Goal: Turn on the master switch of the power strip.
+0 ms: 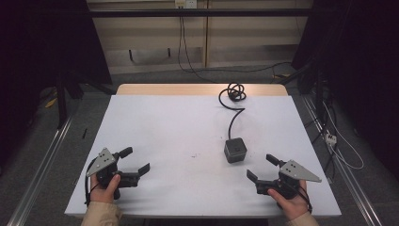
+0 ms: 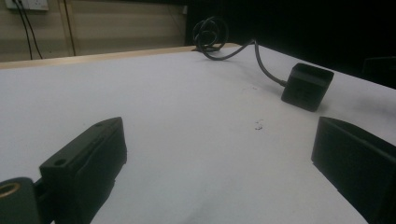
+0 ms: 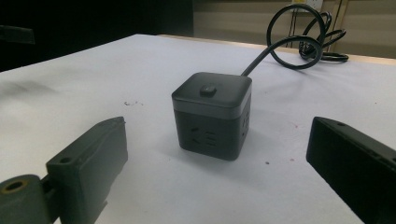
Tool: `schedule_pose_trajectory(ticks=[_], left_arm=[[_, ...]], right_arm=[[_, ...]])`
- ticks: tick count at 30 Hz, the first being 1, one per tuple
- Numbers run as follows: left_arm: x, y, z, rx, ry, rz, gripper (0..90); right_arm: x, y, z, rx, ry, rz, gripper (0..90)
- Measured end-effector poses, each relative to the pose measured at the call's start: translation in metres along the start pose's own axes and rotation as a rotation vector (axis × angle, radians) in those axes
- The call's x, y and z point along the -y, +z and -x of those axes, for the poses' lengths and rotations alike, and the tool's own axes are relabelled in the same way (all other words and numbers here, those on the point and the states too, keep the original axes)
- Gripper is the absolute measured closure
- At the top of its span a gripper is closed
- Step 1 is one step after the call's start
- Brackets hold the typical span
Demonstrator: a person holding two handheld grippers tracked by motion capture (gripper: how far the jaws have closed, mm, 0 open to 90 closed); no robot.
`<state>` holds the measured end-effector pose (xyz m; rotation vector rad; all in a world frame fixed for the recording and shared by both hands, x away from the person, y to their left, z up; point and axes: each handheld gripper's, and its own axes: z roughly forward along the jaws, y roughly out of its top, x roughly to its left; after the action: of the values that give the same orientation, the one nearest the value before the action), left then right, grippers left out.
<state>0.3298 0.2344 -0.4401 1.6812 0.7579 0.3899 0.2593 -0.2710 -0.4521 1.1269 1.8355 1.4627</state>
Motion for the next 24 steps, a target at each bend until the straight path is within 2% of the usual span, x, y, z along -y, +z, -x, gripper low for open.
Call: schedule_pose_trajectory(ticks=[11,24], left_arm=[[-0.0006,0.0007,0.0003,0.004,0.0,0.004,3.0],[-0.0012,0.0012,0.0,0.008,-0.003,0.016,3.0]], right_arm=[[-0.0015,0.0011,0.0006,0.007,0.002,-0.007,6.5],[-0.0078,0.0073,0.0041,0.016,0.01,-0.022,15.6]])
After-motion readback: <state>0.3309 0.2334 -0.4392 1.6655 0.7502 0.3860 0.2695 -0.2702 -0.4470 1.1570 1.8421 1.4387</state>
